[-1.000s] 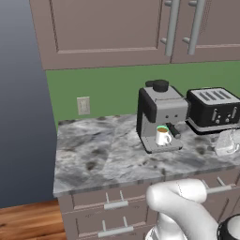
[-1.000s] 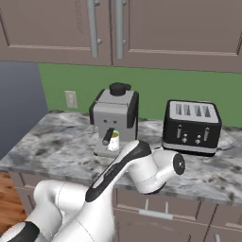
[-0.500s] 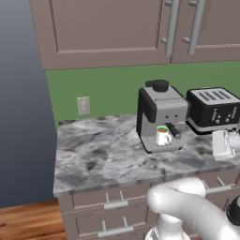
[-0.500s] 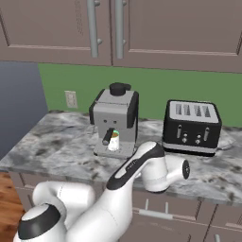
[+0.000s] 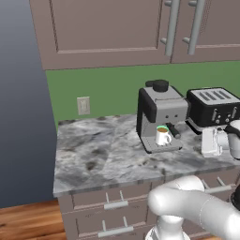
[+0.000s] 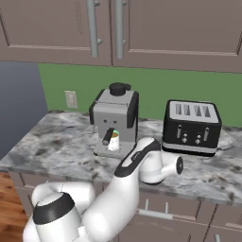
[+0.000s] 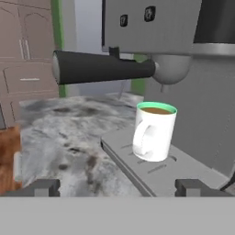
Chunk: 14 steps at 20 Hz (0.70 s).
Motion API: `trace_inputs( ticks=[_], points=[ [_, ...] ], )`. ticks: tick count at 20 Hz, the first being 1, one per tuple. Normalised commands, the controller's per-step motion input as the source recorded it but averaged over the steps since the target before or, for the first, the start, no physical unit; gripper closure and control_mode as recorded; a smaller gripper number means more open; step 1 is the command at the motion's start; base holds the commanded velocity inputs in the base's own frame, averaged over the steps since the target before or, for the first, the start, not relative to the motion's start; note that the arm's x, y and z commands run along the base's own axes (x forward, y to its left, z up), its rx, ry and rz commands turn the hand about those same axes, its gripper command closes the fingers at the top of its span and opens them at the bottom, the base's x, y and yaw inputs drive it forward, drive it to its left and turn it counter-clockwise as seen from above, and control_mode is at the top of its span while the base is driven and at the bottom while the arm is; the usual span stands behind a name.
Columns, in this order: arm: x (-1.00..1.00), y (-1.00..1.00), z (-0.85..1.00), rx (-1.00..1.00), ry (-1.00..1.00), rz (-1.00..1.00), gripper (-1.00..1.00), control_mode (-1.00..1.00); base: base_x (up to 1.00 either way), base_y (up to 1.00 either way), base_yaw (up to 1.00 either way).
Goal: Pick up the brewed coffee from the coffee machine and place it next to the breakfast plate on the dining counter.
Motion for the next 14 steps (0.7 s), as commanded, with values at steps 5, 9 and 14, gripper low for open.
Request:
trace_inputs(
  ticks=[5,9,14],
  points=[
    [0.39,0.36,-0.24,0.0,0.01,-0.03,-1.0,-1.0,0.0,0.0,0.0],
    [0.09,0.37,-0.06,0.0,0.0,0.0,-1.0,-1.0,0.0,0.0,0.0],
    [0.17,0.51,-0.13,0.0,0.0,0.0,-1.0,-1.0,0.0,0.0,0.0]
  ],
)
